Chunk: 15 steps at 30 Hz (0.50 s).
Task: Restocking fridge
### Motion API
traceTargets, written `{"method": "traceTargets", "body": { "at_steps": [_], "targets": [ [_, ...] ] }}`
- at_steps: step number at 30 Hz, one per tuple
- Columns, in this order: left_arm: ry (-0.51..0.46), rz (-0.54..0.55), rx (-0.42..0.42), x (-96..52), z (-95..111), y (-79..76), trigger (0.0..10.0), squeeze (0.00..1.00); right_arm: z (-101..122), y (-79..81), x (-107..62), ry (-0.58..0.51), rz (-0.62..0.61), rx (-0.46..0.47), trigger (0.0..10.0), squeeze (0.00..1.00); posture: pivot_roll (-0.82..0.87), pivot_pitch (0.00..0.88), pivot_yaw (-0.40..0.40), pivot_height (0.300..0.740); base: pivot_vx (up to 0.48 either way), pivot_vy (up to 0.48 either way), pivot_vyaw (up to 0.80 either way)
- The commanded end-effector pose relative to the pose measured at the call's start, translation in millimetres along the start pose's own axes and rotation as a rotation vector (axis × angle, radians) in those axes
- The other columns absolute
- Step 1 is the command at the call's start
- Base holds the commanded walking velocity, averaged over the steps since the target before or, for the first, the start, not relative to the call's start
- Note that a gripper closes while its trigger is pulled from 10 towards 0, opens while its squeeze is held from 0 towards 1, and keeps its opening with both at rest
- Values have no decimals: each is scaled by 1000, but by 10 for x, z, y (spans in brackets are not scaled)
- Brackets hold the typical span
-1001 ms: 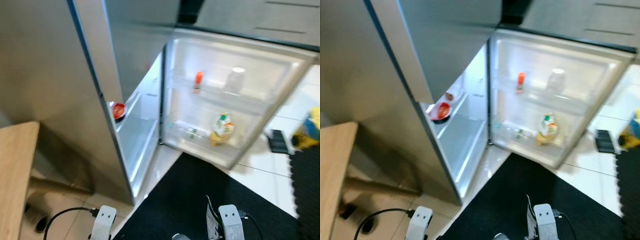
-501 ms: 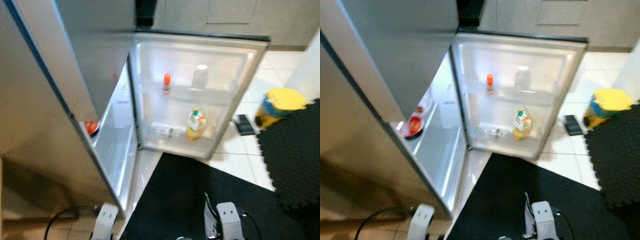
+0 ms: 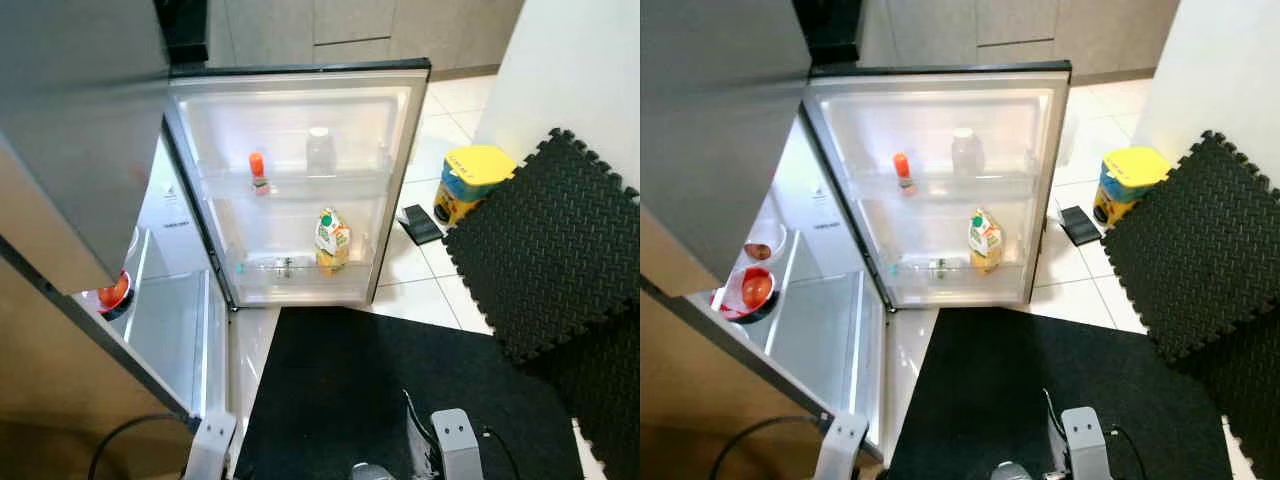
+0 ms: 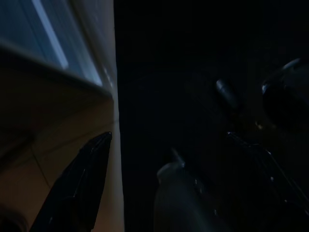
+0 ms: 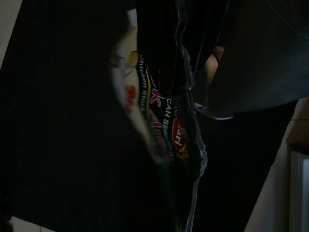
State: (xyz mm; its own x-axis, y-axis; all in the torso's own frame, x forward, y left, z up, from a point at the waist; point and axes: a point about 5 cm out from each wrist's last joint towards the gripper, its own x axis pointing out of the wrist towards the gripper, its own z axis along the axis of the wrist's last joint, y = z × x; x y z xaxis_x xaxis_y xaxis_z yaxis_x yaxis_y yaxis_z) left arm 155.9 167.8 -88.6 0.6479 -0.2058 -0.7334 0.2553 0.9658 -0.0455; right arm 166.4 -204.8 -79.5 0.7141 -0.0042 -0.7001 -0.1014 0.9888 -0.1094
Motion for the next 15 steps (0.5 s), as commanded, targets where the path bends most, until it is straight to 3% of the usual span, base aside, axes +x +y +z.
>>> {"method": "traceTargets", "body": {
  "at_steps": [1, 6, 15],
  "targets": [
    [22, 0, 1, -22, -66, -8, 10000, 0, -7, 33, -6, -9, 9, -4, 10000, 0, -171, 120, 80, 740, 0, 0, 0],
    [15, 0, -10, -19, -57, -12, 10000, 0, -11, 25, -9, -9, 7, -6, 10000, 0, -174, 120, 80, 740, 0, -120, 0],
    [7, -2, -16, -17, -45, -11, 10000, 0, -13, 15, -14, -13, 5, -9, 10000, 0, -178, 120, 80, 740, 0, -450, 0]
  ]
}}
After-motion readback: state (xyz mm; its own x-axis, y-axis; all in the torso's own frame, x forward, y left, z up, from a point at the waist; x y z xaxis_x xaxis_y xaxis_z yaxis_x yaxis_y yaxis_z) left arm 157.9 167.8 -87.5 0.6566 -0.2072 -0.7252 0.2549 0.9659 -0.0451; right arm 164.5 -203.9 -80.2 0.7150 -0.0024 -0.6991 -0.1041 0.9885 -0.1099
